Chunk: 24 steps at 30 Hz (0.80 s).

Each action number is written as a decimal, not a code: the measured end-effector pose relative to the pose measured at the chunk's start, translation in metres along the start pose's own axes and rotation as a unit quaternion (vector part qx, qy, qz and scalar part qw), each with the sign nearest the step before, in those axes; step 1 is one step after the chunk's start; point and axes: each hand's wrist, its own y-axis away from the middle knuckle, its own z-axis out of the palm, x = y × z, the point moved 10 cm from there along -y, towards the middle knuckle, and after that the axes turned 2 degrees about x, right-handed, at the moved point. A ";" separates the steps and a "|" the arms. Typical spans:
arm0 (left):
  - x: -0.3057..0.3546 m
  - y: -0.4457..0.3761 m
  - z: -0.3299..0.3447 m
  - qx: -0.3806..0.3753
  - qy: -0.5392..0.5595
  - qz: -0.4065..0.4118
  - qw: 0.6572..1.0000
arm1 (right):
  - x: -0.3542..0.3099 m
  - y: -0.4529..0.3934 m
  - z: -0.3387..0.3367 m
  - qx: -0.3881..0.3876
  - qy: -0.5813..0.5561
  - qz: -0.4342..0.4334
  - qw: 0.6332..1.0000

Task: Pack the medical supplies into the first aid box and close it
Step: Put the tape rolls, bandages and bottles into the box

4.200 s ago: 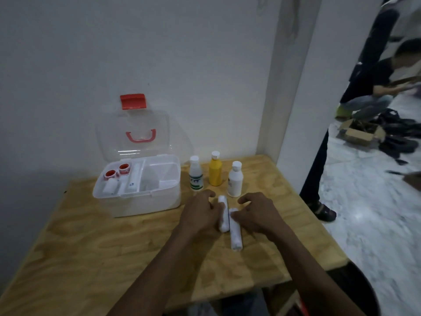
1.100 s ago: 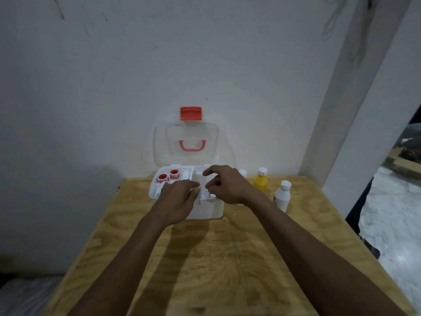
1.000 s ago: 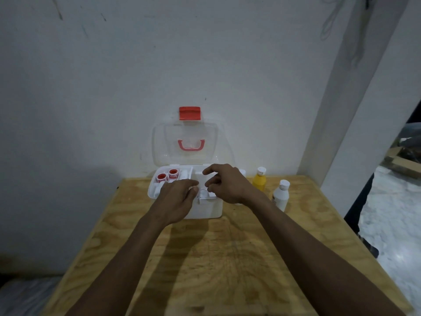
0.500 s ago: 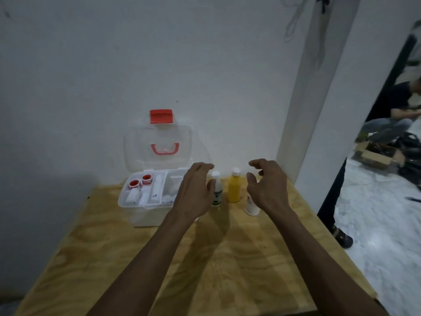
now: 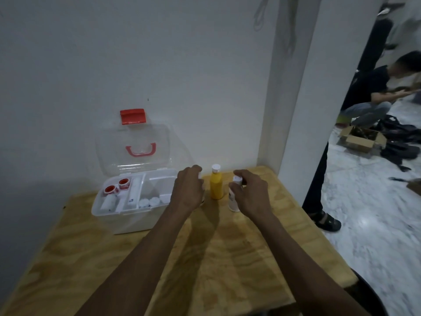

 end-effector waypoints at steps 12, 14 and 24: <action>0.012 0.030 -0.095 0.123 0.075 0.058 0.988 | -0.076 0.015 -0.044 0.037 -0.044 -0.099 0.993; 0.007 0.033 -0.124 0.146 0.067 0.060 0.985 | -0.101 0.016 -0.044 0.037 -0.072 -0.122 0.989; -0.060 0.007 -0.171 0.180 0.015 0.007 0.984 | -0.165 -0.002 0.044 -0.037 -0.139 -0.172 0.975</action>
